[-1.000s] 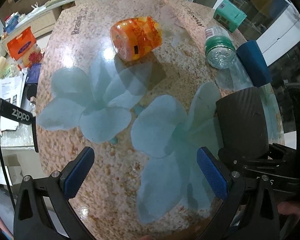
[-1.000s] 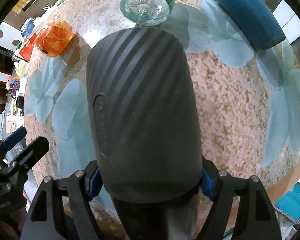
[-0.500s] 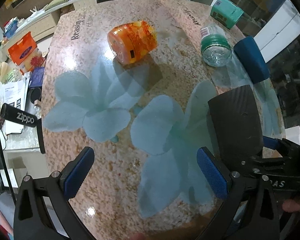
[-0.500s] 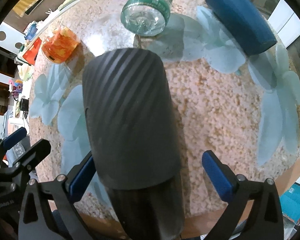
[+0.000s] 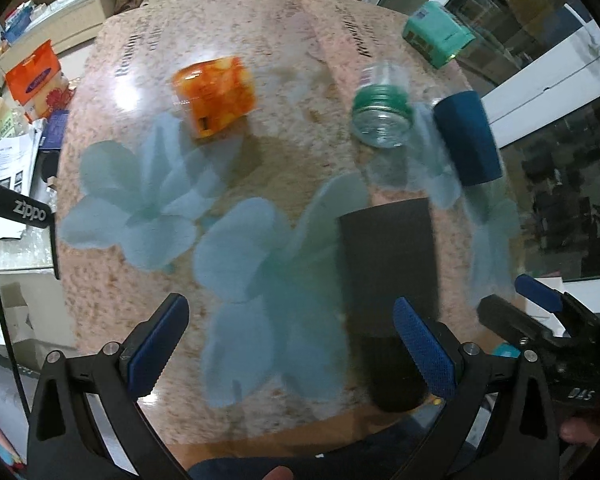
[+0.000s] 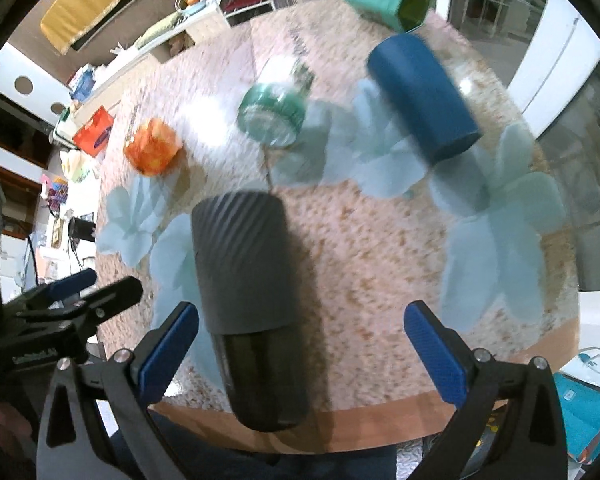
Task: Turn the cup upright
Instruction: 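Carry the black cup with the right gripper toward the left gripper, then grasp the black cup with the left gripper while the right gripper releases it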
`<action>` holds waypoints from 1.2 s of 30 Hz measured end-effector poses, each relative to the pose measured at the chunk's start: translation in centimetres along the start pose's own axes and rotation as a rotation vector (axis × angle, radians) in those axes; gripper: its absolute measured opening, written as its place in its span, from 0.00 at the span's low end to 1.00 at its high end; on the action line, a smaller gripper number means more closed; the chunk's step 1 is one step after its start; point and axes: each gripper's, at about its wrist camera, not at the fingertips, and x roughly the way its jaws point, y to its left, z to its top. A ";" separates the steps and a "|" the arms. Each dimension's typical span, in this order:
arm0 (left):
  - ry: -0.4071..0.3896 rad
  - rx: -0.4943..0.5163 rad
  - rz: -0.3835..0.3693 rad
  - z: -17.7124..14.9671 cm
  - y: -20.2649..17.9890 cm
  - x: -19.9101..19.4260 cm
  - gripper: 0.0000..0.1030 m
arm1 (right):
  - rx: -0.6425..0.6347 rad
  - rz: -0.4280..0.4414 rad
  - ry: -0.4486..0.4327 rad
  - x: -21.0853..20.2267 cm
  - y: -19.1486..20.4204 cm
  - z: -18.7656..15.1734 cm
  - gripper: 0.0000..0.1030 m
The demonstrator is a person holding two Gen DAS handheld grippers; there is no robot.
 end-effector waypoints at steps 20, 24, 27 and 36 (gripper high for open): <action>0.219 -0.157 0.159 3.1 -5.5 10.6 1.00 | -0.044 0.092 0.045 0.1 -9.1 2.3 1.00; 0.244 -0.198 0.168 3.0 -5.1 11.8 1.00 | -0.045 0.107 0.054 0.4 -9.8 2.8 1.00; 0.257 -0.232 0.146 2.5 -4.9 12.5 0.89 | -0.050 0.112 0.057 0.5 -10.0 3.1 1.00; 0.194 -0.240 0.144 1.4 -5.3 11.9 0.78 | -0.069 0.133 0.048 0.5 -9.3 2.9 1.00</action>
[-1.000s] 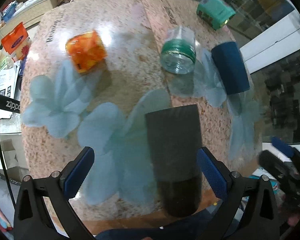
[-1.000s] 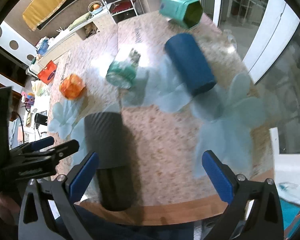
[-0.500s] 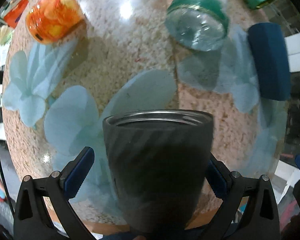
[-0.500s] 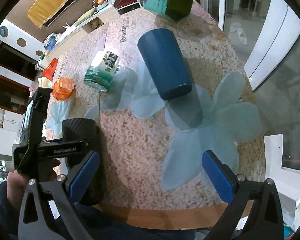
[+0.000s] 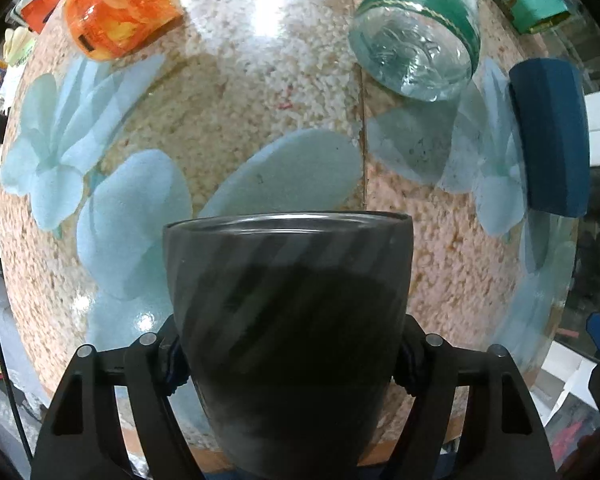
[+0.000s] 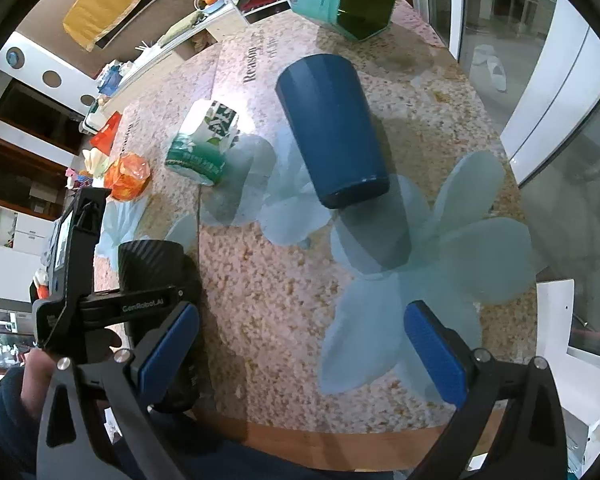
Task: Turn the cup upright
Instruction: 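Grasp the black cup with the left gripper while the right gripper releases it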
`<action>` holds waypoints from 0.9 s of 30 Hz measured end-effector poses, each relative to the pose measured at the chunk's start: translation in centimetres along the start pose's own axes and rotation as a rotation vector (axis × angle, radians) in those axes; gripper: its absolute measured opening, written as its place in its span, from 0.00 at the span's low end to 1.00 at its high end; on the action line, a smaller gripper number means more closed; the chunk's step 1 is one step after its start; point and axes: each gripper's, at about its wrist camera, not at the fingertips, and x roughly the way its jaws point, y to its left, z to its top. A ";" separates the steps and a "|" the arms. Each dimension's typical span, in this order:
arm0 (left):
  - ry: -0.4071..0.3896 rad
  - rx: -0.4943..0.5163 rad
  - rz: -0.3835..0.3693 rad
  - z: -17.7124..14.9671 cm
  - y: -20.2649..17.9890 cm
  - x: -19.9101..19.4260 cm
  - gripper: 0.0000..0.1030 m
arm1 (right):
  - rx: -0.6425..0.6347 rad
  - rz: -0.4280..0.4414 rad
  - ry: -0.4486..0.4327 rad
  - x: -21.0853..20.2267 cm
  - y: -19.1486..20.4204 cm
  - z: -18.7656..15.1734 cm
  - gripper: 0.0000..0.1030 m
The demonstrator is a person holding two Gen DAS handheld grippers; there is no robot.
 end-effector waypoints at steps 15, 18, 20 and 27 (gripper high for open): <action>-0.447 -0.009 -0.137 -7.4 4.9 -7.7 0.78 | -0.059 0.039 -0.059 -1.3 1.2 -1.8 1.00; -0.564 -0.002 -0.117 -9.2 3.7 -9.5 0.78 | -0.080 0.054 -0.084 -1.5 1.7 -2.3 1.00; -0.646 0.002 -0.101 -9.3 3.0 -10.4 0.78 | -0.097 0.064 -0.109 -1.9 2.1 -2.4 1.00; -0.860 0.044 -0.039 -8.9 1.6 -12.5 0.78 | -0.150 0.063 -0.197 -2.9 2.8 -2.6 1.00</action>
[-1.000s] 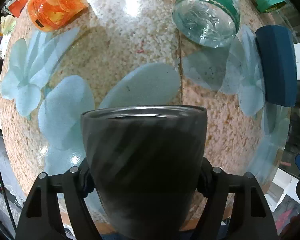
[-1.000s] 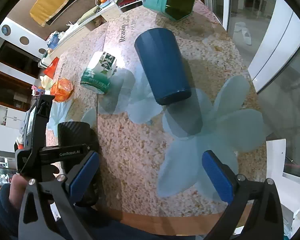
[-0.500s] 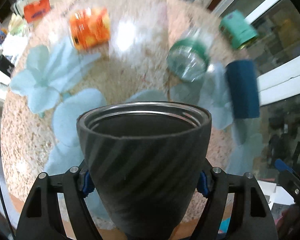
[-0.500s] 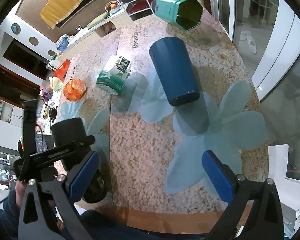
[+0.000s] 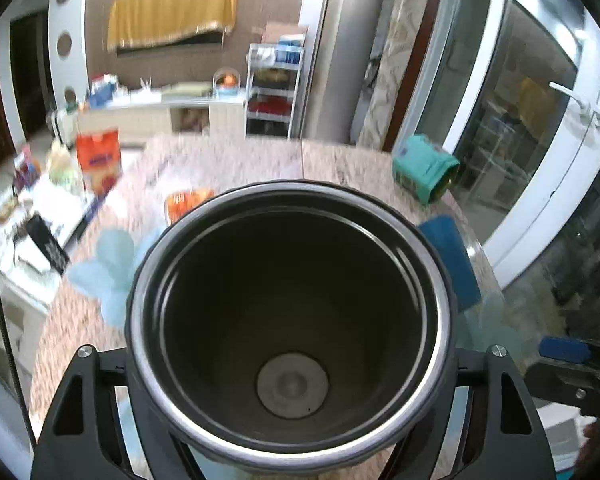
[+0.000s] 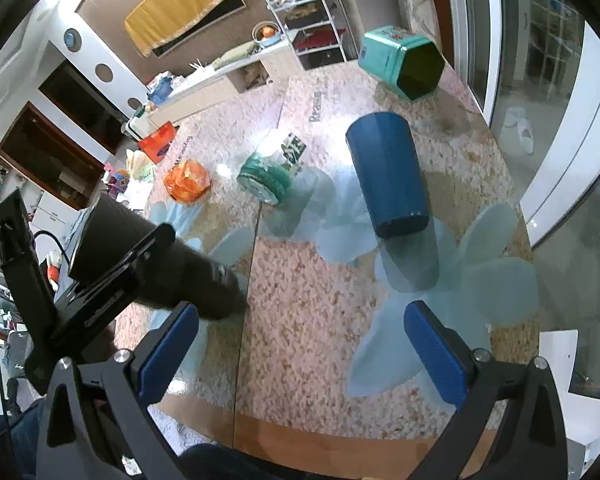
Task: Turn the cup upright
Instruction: 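Grasp the black cup with the left gripper while the right gripper releases it, then lower the black cup upright onto the table with the left gripper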
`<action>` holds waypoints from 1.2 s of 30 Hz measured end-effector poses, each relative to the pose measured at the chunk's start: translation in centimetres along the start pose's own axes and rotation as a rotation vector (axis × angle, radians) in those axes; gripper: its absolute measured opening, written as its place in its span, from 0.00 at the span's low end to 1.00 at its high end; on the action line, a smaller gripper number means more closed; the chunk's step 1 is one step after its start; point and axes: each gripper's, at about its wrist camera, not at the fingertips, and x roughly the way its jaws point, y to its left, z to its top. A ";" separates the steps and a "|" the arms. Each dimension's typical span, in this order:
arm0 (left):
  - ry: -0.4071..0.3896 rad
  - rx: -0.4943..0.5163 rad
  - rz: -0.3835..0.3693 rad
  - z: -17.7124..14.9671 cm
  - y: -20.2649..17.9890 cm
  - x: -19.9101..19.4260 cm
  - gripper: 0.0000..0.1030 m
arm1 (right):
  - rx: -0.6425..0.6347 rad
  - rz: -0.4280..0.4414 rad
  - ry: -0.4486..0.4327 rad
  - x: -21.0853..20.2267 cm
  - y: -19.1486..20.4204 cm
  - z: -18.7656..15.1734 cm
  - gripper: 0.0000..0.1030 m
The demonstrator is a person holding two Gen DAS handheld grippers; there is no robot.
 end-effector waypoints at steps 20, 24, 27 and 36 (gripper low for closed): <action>-0.183 0.071 0.003 -2.8 -3.3 0.6 0.80 | -0.011 -0.041 0.029 0.2 -1.5 -3.0 1.00; -0.190 0.084 -0.012 -2.4 -3.5 0.6 0.95 | -0.025 -0.037 0.045 0.6 -1.1 -3.3 1.00; -0.187 0.078 -0.016 -2.3 -3.5 0.6 1.00 | -0.038 -0.036 0.051 0.7 -0.9 -3.3 1.00; -0.083 0.138 0.021 -1.3 -3.7 -0.4 1.00 | -0.020 -0.011 0.030 0.4 -0.9 -2.9 1.00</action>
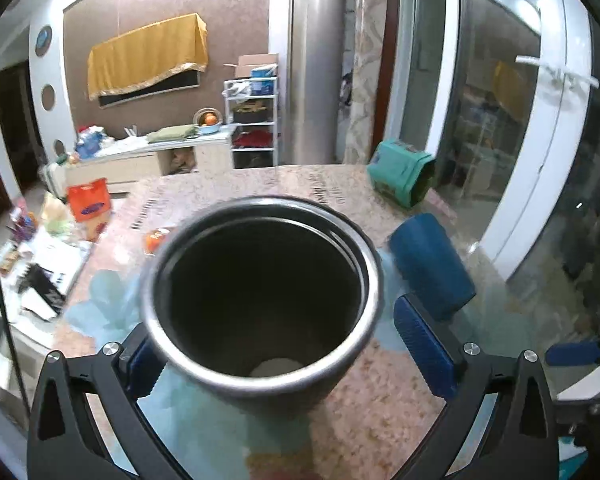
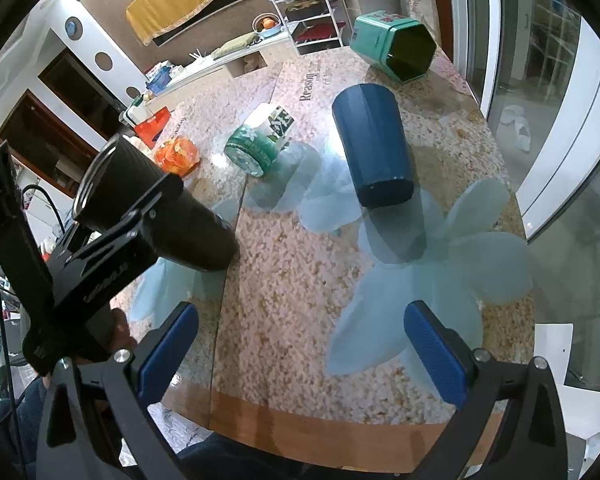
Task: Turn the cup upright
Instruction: 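Lower the black cup upright onto the table with the left gripper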
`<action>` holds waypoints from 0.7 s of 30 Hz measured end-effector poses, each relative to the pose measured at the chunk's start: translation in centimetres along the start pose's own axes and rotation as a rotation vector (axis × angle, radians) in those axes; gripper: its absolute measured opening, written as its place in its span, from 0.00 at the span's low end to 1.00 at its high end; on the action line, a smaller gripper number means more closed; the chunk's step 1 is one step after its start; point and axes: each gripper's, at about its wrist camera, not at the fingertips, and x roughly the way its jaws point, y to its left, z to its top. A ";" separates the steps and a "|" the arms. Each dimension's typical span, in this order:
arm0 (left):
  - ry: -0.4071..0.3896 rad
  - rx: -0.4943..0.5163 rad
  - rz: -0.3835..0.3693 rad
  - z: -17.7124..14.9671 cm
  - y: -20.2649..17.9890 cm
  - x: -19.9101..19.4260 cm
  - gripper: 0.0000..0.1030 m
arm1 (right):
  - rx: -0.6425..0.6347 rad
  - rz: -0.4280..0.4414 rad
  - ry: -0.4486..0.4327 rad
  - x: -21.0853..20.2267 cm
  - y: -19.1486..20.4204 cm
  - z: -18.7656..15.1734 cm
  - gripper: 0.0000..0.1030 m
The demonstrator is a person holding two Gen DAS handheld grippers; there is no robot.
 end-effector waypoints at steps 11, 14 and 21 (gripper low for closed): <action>0.148 0.103 -0.150 1.9 2.2 -2.6 1.00 | -0.034 0.007 -0.049 -1.6 2.2 1.8 1.00; 0.185 0.117 -0.186 2.9 3.4 -3.6 1.00 | -0.037 -0.021 -0.066 -2.5 3.1 2.6 1.00; 0.275 0.072 -0.252 6.3 7.3 -4.3 1.00 | -0.003 -0.071 -0.073 -3.5 6.4 4.8 1.00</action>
